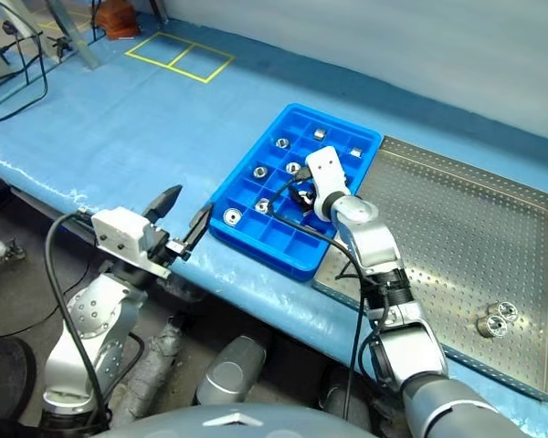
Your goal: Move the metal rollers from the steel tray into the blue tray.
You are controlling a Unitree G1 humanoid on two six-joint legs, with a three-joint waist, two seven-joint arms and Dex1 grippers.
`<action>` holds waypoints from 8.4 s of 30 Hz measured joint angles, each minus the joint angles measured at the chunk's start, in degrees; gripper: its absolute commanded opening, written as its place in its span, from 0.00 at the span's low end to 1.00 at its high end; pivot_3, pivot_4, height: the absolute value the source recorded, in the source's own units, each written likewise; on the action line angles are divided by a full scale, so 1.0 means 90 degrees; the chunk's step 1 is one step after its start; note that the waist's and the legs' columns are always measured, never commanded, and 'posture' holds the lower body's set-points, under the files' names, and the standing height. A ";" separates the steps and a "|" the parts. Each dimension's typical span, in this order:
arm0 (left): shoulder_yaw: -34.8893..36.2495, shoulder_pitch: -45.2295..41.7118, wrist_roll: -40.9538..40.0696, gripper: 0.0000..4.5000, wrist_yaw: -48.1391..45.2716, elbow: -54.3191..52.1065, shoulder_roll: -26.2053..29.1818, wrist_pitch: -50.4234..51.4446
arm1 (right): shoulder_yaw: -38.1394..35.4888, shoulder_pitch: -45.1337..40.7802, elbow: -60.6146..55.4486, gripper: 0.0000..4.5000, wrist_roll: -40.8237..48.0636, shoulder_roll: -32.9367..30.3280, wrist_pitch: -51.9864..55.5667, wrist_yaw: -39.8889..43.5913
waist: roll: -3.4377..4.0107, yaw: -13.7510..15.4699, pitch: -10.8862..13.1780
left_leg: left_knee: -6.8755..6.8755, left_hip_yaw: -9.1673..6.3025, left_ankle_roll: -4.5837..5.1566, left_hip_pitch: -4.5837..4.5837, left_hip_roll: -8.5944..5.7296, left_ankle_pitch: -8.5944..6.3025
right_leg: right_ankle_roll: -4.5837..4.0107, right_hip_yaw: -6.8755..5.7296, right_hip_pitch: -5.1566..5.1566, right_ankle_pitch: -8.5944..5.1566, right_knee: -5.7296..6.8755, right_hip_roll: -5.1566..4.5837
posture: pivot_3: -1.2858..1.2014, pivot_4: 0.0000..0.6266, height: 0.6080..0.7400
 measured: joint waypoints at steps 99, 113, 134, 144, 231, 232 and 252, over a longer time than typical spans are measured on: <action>-0.1708 -0.2119 -0.0210 1.00 -0.0836 0.2907 -0.1956 -0.0128 | -0.1941 0.2228 -0.4514 0.19 0.3305 0.0662 0.1090 -0.0227 | 0.0010 -0.2900 -0.0003 | 0.0088 -0.0013 0.0042 0.0049 -0.0002 -0.0001 | 0.0028 0.0021 0.0099 0.0018 0.0009 -0.0001 | 0.53 0.24 1.00; -0.1525 -0.2568 -0.0464 1.00 -0.0996 0.3193 -0.2019 0.0308 | -0.1468 0.2216 -0.4408 0.19 0.3596 0.0657 0.1027 -0.0238 | 0.0010 -0.2914 -0.0003 | 0.0088 -0.0014 0.0043 0.0048 -0.0004 -0.0002 | 0.0028 0.0022 0.0099 0.0018 0.0007 0.0000 | 0.53 0.24 1.00; -0.1375 -0.2550 -0.0802 0.28 -0.0948 0.3413 -0.2276 0.0383 | -0.1108 0.2352 -0.4405 0.19 0.3598 0.0514 0.0696 -0.0189 | 0.0014 -0.2951 0.0000 | 0.0093 -0.0015 0.0045 0.0044 -0.0007 -0.0003 | 0.0031 0.0024 0.0100 0.0019 0.0003 -0.0002 | 0.52 0.24 1.00; -0.1449 -0.2532 -0.0667 0.28 -0.0699 0.3404 -0.2259 0.0313 | -0.1423 0.2334 -0.4098 0.19 0.4211 0.0967 0.0712 -0.0355 | 0.0016 -0.2956 0.0000 | 0.0091 -0.0016 0.0045 0.0046 -0.0005 -0.0003 | 0.0030 0.0023 0.0099 0.0019 0.0006 0.0000 | 0.53 0.24 1.00; -0.0721 0.0407 0.1011 0.28 0.2404 0.0305 -0.1885 0.2273 | 0.1327 0.0656 -0.1971 0.19 0.1582 0.0356 0.1255 0.0526 | 0.0065 -0.2465 0.0013 | 0.0083 -0.0023 0.0060 0.0045 -0.0009 -0.0015 | 0.0026 0.0011 0.0094 0.0010 0.0002 -0.0009 | 0.63 0.24 1.00; -0.0721 0.0407 0.1011 0.28 0.2404 0.0300 -0.1885 0.2290 | 0.1366 0.0656 -0.1948 0.19 0.1578 0.0369 0.1258 0.0566 | 0.0065 -0.2463 0.0013 | 0.0083 -0.0023 0.0060 0.0045 -0.0009 -0.0015 | 0.0026 0.0010 0.0094 0.0010 0.0002 -0.0009 | 0.63 0.24 1.00; -0.0134 -0.0250 0.0644 0.78 0.1954 0.0385 -0.1606 0.2539 | 0.0938 0.0837 -0.1919 0.97 0.1462 0.0544 0.1154 0.0573 | 0.0058 -0.2418 0.0017 | 0.0087 -0.0030 0.0057 0.0038 -0.0010 -0.0014 | 0.0025 0.0002 0.0092 0.0010 0.0002 -0.0009 | 0.62 0.24 1.00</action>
